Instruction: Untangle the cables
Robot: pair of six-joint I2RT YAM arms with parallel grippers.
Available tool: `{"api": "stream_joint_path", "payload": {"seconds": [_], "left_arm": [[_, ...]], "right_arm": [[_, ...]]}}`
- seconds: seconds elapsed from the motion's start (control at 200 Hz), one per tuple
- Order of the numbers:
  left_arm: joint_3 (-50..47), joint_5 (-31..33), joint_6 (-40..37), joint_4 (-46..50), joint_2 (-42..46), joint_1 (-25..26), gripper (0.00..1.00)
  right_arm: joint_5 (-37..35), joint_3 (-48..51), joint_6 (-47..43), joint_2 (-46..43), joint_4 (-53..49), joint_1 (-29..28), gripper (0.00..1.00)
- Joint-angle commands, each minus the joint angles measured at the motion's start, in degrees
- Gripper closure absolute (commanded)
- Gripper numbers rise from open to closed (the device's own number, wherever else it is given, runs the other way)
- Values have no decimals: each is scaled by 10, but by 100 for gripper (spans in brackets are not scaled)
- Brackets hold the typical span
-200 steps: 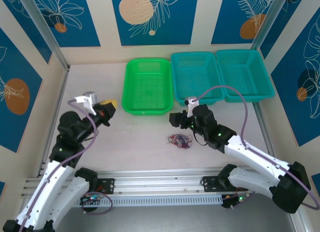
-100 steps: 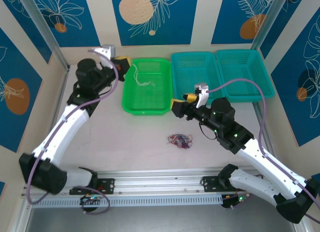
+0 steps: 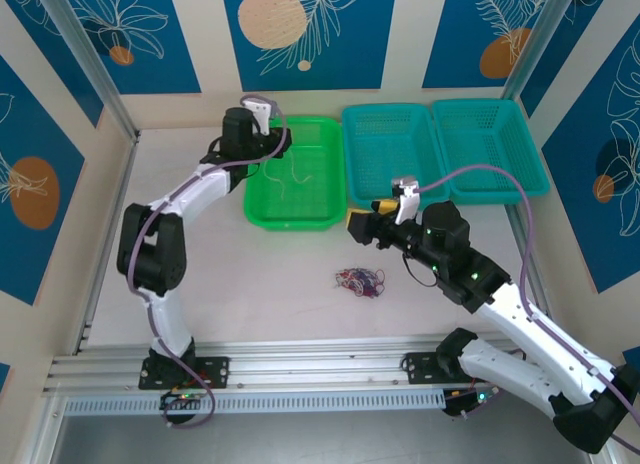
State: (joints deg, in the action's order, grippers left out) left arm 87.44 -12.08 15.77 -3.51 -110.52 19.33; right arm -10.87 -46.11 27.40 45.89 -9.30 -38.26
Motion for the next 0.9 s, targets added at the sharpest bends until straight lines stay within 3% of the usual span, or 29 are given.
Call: {"api": "stream_joint_path", "payload": {"seconds": [0.0, 0.12, 0.37, 0.475, 0.66, 0.765, 0.895], "left_arm": [[39, 44, 0, 76, 11, 4, 53], [-11, 49, 2, 46, 65, 4, 37], [-102, -11, 30, 28, 227, 25, 39], [-176, -8, 42, 11, 310, 73, 41], [-331, 58, 109, -40, 420, 187, 45], [-404, 93, 148, -59, 435, 250, 46], [-441, 82, 190, -49, 391, 304, 47]], "right_arm": [[-23, 5, 15, -15, -40, 5, 22], [-28, 20, 32, -18, -46, 14, 21], [-61, 33, 96, 5, -109, 50, 20], [-41, 54, 124, 16, -137, 75, 20], [25, 111, 164, 36, -142, 105, 20], [51, 143, 187, 56, -129, 110, 20], [89, 172, 205, 91, -105, 109, 20]]}}
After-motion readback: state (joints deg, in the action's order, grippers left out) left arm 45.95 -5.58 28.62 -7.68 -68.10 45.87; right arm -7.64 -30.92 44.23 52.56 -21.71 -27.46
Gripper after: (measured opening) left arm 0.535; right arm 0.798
